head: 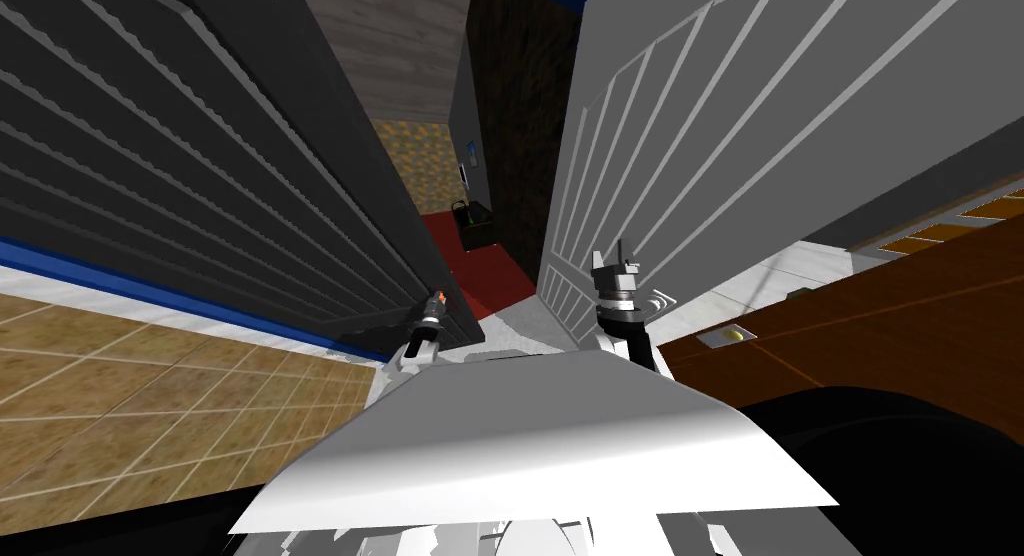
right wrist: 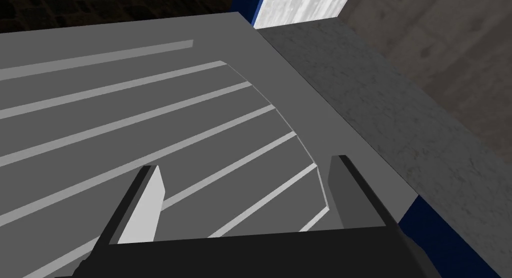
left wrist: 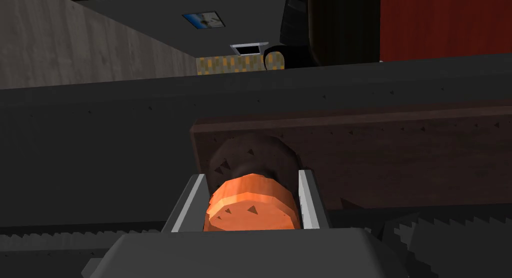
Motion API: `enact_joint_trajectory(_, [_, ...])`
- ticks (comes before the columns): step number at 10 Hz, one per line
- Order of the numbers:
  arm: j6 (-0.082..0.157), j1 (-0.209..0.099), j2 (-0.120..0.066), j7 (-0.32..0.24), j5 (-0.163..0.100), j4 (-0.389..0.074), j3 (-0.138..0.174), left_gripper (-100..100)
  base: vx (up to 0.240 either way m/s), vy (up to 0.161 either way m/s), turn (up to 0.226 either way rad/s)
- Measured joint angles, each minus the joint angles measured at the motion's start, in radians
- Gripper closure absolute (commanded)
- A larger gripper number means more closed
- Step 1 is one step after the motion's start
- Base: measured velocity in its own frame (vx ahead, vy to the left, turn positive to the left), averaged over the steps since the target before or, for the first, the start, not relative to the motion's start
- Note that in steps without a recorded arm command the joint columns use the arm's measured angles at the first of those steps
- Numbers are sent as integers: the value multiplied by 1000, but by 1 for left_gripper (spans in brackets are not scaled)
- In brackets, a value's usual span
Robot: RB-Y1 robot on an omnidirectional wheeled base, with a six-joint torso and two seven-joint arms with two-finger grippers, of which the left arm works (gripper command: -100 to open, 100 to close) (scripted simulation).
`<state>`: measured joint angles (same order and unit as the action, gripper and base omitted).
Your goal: Pull the door open
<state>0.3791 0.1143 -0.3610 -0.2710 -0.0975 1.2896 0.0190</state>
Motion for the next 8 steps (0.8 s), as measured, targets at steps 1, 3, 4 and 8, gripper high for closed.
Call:
enact_joint_trajectory(1, [7, 13, -13, -11, -1, 10, -12, 100, -256, 104, -150])
enact_joint_trajectory(3, [18, 32, -38, -32, -2, 28, -33, 100, -252, 64, -106])
enact_joint_trajectory(4, [22, 41, -47, -40, -2, 33, -42, 100, -99, 29, -19])
enact_joint_trajectory(8, [60, 80, -88, -72, -3, 51, -68, 100, -216, 89, -149])
